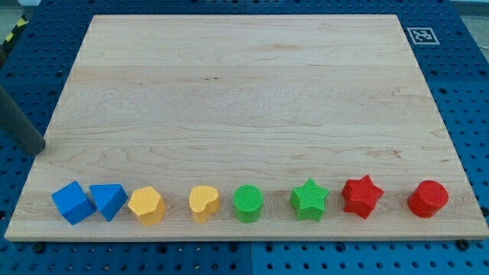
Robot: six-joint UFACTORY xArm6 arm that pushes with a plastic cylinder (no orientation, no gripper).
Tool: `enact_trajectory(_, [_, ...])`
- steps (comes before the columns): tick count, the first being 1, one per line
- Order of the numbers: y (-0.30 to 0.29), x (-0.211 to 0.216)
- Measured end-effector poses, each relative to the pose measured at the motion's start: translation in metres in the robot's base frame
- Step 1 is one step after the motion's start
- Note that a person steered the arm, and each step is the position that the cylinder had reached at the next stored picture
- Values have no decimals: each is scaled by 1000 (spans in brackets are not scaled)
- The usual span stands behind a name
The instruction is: Slide the blue cube a bit up and towards the right
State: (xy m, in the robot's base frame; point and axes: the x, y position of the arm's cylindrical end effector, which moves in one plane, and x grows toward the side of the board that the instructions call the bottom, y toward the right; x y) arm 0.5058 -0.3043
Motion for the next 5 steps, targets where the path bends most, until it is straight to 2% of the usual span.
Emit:
enact_trajectory(1, [0,72])
enact_trajectory(2, [3,109])
enact_trajectory(3, [9,111])
enact_trajectory(4, [64,111])
enact_trajectory(5, [95,112])
